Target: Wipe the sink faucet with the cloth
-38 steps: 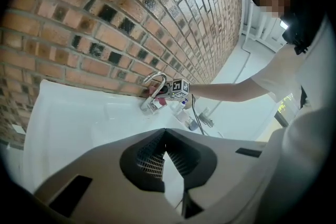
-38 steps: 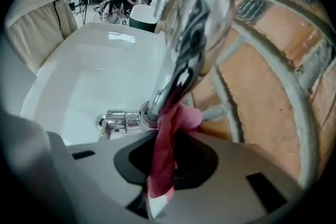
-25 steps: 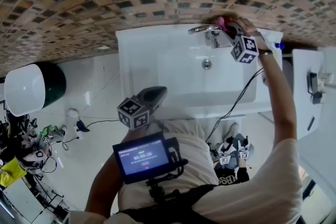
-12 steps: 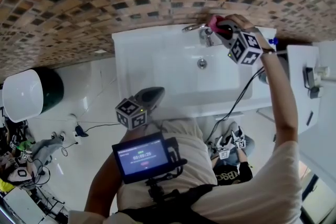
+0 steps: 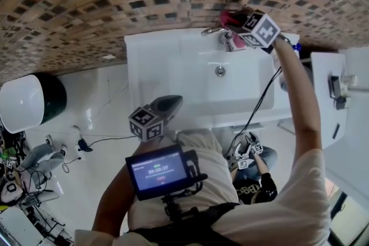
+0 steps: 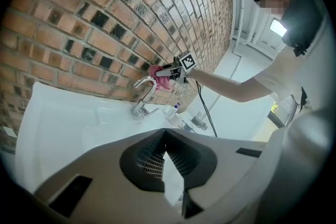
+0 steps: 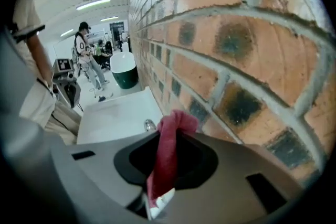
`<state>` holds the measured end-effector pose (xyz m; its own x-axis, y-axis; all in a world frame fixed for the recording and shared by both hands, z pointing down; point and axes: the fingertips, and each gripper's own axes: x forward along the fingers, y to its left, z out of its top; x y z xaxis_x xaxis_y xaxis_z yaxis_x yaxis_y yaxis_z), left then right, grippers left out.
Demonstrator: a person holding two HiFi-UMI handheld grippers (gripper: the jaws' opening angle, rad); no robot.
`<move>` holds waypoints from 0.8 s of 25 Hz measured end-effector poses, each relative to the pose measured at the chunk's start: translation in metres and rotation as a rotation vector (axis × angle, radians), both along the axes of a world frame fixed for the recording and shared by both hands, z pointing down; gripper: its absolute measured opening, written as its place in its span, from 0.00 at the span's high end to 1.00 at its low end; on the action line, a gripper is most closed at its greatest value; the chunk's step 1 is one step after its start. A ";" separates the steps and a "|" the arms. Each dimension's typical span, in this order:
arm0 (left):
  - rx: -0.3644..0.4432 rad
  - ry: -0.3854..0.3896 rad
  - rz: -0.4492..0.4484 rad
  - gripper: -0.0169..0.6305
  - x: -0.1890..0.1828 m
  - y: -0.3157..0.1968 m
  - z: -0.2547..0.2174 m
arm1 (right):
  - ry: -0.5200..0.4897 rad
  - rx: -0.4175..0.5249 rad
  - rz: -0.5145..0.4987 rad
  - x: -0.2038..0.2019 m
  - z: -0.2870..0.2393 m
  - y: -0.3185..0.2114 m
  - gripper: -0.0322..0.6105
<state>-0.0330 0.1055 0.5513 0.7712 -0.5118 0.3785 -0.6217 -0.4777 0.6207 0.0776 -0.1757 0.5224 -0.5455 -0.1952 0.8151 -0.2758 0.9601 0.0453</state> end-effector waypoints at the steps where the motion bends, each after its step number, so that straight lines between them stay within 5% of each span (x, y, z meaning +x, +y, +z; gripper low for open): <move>1: 0.003 0.002 -0.009 0.97 -0.003 0.000 -0.001 | -0.011 -0.042 0.013 -0.007 0.000 -0.001 0.85; 5: 0.019 0.010 -0.044 0.97 -0.015 0.001 -0.007 | 0.052 -0.151 0.041 -0.035 0.007 0.003 0.85; 12: 0.044 0.018 -0.112 0.97 -0.040 0.004 -0.017 | 0.338 -0.137 0.029 -0.082 0.047 0.011 0.85; 17: 0.041 -0.005 -0.180 0.97 -0.064 0.014 -0.019 | 0.749 0.068 -0.183 -0.104 0.083 0.034 0.85; 20: 0.036 -0.013 -0.237 0.97 -0.083 0.027 -0.020 | 0.723 -0.001 -0.297 -0.137 0.107 0.081 0.85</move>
<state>-0.1156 0.1324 0.5315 0.6228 -0.6916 0.3657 -0.7269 -0.3387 0.5974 -0.0592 -0.0951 0.6297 0.0917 -0.1229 0.9882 0.0899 0.9893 0.1147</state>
